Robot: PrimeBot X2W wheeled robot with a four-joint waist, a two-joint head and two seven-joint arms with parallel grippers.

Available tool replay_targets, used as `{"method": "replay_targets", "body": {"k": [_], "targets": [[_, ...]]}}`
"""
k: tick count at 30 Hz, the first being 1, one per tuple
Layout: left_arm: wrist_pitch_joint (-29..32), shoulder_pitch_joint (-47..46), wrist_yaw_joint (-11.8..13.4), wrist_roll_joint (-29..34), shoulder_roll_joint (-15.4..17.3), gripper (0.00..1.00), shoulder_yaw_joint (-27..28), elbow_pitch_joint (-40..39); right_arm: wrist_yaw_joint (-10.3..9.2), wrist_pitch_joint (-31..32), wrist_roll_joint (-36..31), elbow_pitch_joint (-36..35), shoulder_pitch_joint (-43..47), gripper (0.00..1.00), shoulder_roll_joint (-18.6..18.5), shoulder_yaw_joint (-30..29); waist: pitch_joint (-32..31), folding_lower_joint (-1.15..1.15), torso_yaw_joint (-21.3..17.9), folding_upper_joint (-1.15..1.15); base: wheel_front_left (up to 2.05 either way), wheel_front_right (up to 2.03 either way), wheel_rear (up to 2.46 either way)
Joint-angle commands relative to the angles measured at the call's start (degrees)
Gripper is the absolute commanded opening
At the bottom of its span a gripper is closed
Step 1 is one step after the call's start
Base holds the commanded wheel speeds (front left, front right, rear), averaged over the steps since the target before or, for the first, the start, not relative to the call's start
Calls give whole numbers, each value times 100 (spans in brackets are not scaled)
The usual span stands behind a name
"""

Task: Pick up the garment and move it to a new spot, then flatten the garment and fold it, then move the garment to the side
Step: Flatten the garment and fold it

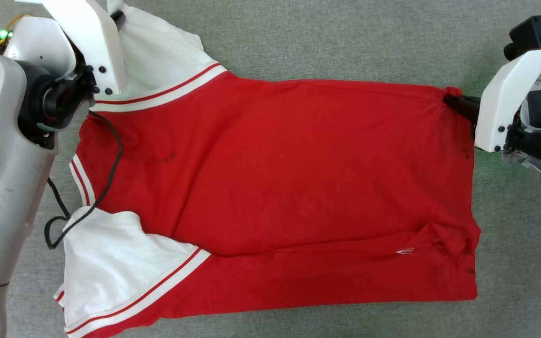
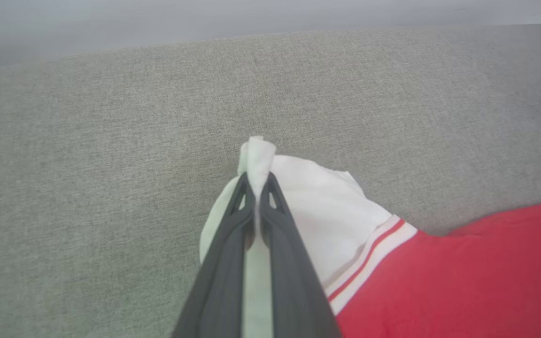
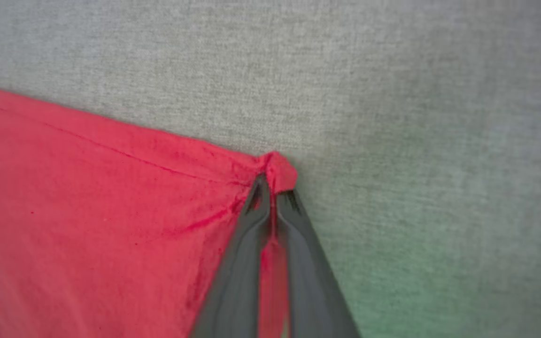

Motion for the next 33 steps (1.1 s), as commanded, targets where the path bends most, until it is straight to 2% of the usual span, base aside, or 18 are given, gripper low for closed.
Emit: {"method": "replay_targets", "body": {"k": [1, 6, 13, 23, 28, 33], "targets": [[-117, 27, -37, -33, -1, 0, 35, 54, -1, -24, 6, 134, 130, 0, 106, 179, -73, 0, 17, 0, 0, 0, 0], [-449, 316, -94, -175, -2, 0, 193, 137, -2, -661, -190, -203, 6, 0, -137, 31, -413, 0, 74, 0, 0, 0, 0], [-919, 1121, -74, -413, 21, 0, 392, -125, -2, -1055, -296, -522, 475, 0, -232, -211, -965, 0, 208, 0, 0, 0, 0], [-1797, 3364, 360, -726, 96, 0, 783, -1068, -2, -1420, -424, -1096, 1880, 0, -88, -654, -1706, 0, 392, 0, 0, 0, 0], [-2038, 4421, 596, -883, -121, 0, 743, -1313, -2, -1564, -425, -1314, 2692, 0, 90, -814, -1898, 0, 445, 0, 0, 0, 0], [-2235, 5102, 759, -1055, -326, 0, 778, -1272, -2, -1622, -356, -1283, 3342, 0, 277, -908, -1977, 0, 434, 0, 0, 0, 0]]}}
